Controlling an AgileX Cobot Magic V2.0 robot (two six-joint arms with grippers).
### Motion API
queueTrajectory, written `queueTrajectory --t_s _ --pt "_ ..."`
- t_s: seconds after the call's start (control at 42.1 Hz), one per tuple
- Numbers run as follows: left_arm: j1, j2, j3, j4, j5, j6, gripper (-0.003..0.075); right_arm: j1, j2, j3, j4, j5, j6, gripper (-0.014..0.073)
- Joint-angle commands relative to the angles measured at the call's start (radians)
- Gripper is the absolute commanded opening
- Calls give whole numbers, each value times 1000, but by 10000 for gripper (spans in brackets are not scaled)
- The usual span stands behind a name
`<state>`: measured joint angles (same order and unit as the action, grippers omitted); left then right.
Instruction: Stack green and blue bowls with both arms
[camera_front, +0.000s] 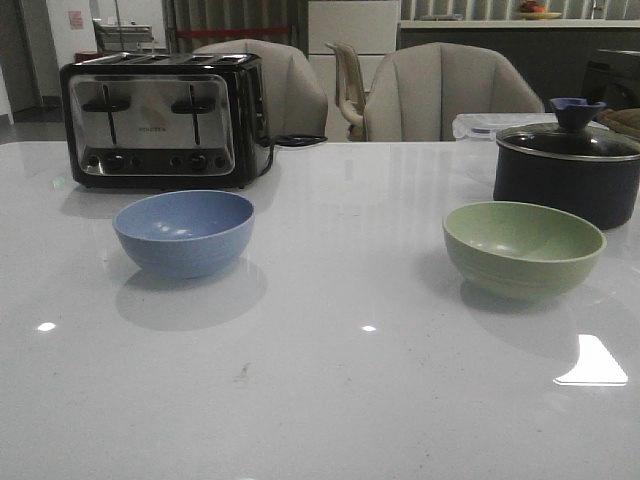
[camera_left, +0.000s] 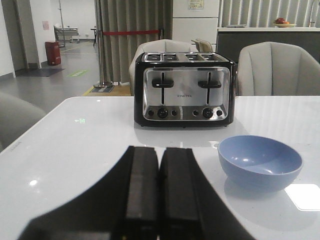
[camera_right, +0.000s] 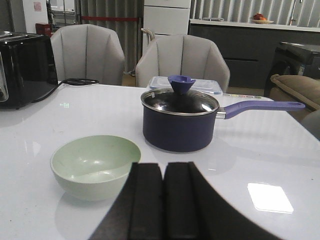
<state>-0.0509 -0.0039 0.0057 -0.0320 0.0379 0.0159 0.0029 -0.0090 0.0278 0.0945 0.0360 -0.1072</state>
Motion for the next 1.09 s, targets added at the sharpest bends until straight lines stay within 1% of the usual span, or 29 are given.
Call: queueTrajectory --t_s 0.0,0.856,0.975,1.07 --pt "-4 -22 19 -2 -89 -9 102 -5 -22 -1 -1 -93 -2 34" --pt "-4 -22 19 7 -96 -9 102 -5 -22 -3 -1 -106 -2 34" --pt "-4 -22 -13 4 -116 -9 102 -5 -22 -44 -1 -87 -2 34" --pt "-4 -20 -90 3 -119 -9 102 -5 -22 -135 -1 -27 -2 34"
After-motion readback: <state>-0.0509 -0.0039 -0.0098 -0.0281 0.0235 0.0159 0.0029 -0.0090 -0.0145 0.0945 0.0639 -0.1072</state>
